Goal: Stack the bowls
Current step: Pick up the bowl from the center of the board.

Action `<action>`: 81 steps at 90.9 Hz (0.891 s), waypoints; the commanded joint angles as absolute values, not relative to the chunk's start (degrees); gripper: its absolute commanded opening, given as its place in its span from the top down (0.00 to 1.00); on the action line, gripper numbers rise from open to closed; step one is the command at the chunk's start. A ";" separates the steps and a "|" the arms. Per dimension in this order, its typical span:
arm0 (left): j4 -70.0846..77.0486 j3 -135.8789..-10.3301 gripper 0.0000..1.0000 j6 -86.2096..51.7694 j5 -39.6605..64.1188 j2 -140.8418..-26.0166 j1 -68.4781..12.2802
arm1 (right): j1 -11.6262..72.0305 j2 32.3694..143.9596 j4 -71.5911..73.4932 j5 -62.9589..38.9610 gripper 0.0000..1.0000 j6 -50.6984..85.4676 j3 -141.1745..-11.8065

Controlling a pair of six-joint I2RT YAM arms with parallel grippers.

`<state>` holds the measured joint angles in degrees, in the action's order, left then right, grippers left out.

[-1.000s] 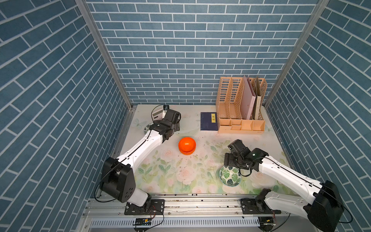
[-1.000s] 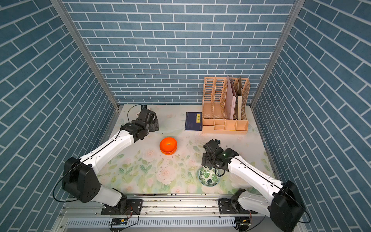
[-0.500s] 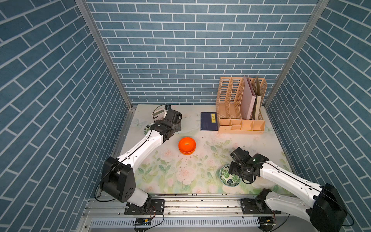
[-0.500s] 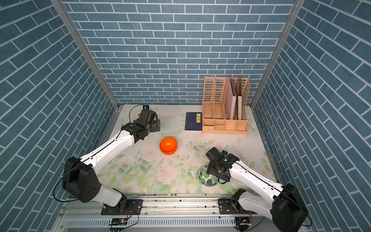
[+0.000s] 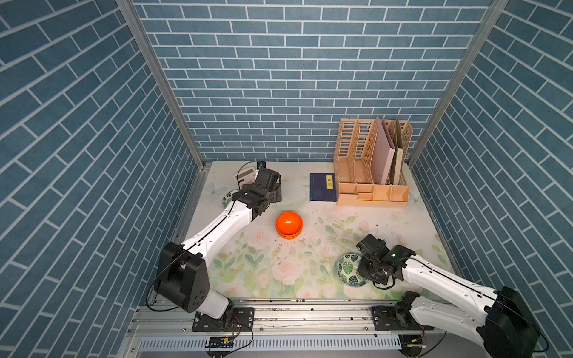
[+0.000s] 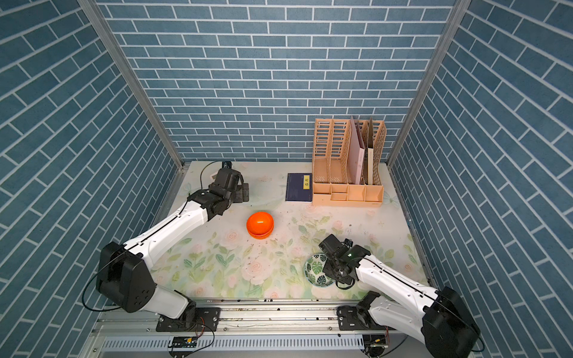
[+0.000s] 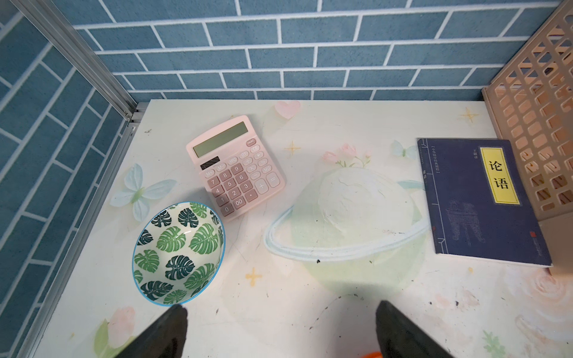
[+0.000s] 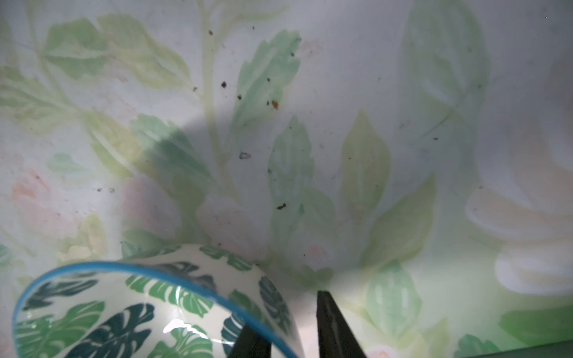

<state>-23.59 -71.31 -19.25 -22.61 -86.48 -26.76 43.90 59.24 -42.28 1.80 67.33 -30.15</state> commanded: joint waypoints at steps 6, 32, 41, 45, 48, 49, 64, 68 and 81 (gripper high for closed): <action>-23.37 -70.14 0.04 -19.07 -22.32 -86.32 -27.10 | 44.24 58.32 -38.91 2.99 0.93 69.06 -29.48; -23.42 -69.92 0.04 -19.17 -22.09 -86.08 -27.31 | 44.28 62.64 -31.20 5.40 1.00 66.32 -32.04; -23.61 -69.51 0.04 -19.16 -22.06 -86.70 -27.79 | 44.22 68.10 -26.29 6.90 1.00 62.87 -35.70; -23.59 -69.17 0.04 -19.26 -22.31 -86.96 -28.04 | 44.26 70.59 -23.88 7.39 1.00 61.70 -37.46; -23.67 -68.94 0.04 -19.25 -22.48 -87.06 -28.24 | 44.11 72.43 -21.75 7.32 1.00 60.82 -38.51; -23.74 -68.88 0.04 -19.29 -22.53 -87.08 -28.27 | 44.03 73.18 -21.07 7.22 1.00 60.51 -38.81; -24.45 -67.99 0.04 -19.17 -24.15 -86.41 -28.32 | 41.92 80.75 -11.81 6.05 1.00 57.65 -41.97; -24.79 -67.94 0.04 -19.10 -24.67 -86.17 -28.33 | 41.24 81.87 -9.56 5.84 1.00 56.97 -42.52; -25.55 -67.76 0.03 -19.03 -25.46 -85.82 -28.36 | 38.68 86.66 -5.28 3.80 1.00 54.19 -45.74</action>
